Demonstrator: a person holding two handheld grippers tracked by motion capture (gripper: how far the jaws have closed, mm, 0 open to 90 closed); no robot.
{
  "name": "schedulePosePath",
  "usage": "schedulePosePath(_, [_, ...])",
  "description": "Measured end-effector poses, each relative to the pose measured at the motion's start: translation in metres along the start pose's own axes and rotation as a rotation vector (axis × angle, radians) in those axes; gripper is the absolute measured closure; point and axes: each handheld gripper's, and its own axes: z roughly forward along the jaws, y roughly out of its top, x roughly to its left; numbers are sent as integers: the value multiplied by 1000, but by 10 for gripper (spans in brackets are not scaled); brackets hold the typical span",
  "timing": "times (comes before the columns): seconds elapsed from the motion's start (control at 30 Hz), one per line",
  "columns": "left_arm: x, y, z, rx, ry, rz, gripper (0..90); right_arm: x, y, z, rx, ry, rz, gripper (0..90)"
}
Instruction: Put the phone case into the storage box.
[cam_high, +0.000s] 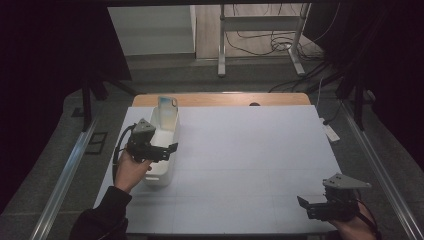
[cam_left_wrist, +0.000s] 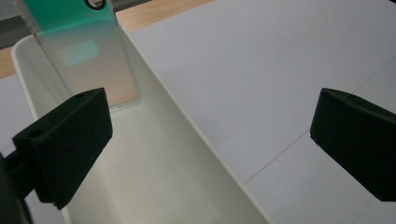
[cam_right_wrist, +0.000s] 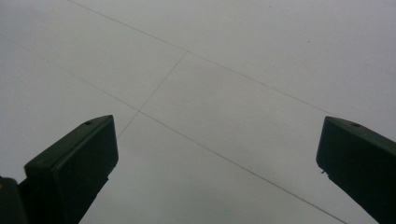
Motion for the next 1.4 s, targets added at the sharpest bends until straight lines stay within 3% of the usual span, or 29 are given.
schedulePosePath(0.6, [-11,-15,-14,-24,7,8,1,1,0,0,-2,9,-9,0])
schedulePosePath(0.8, [-19,-20,-20,-31,-24,19,1,0,0,0,0,13,-10,0])
schedulePosePath(0.93, [-25,-23,-24,-33,-22,40,1,1,0,0,0,15,-11,0])
schedulePosePath(1.17, [-31,-31,-29,-34,-64,8,0,1,0,0,0,18,-15,0])
schedulePosePath(1.4, [-36,-40,-32,-23,-78,6,0,1,0,0,1,20,-16,0])
